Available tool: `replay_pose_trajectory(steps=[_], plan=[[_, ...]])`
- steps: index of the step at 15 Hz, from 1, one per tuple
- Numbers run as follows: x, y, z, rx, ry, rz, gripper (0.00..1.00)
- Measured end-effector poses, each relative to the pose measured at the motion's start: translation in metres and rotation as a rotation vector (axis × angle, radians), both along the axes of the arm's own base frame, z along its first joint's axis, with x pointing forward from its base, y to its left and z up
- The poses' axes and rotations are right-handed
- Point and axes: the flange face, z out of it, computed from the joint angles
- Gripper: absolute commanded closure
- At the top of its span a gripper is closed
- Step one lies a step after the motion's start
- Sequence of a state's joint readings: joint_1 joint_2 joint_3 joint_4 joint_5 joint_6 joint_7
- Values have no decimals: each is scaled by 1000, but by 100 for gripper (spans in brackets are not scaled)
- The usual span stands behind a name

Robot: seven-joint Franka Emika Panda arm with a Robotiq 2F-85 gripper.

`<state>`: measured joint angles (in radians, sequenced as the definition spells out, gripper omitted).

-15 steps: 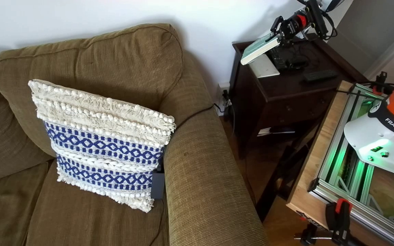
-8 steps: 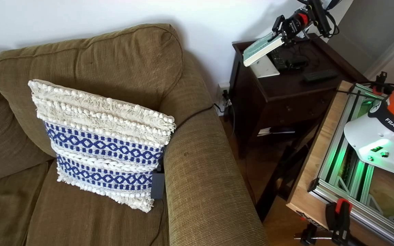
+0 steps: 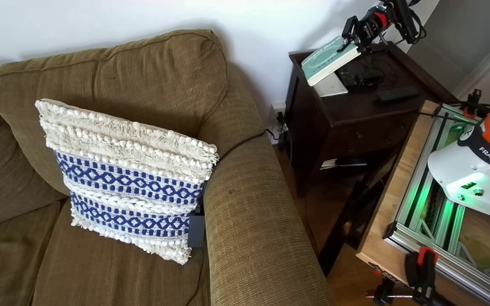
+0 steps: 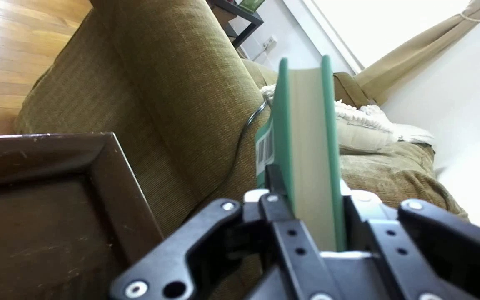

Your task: Put the blue book on the pillow

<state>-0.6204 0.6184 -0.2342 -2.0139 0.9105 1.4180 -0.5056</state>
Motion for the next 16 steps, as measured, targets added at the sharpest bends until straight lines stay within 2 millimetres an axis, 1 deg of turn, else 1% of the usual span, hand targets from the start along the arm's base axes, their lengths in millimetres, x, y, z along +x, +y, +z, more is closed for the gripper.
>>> replay_pose_trajectory(steps=[5, 10, 13, 16], plan=[[0, 19, 18, -11, -31, 53, 93], [-2, 37, 37, -38, -97, 150, 93], [-7, 50, 61, -51, -160, 225, 93], [-15, 64, 91, -42, -215, 295, 93]])
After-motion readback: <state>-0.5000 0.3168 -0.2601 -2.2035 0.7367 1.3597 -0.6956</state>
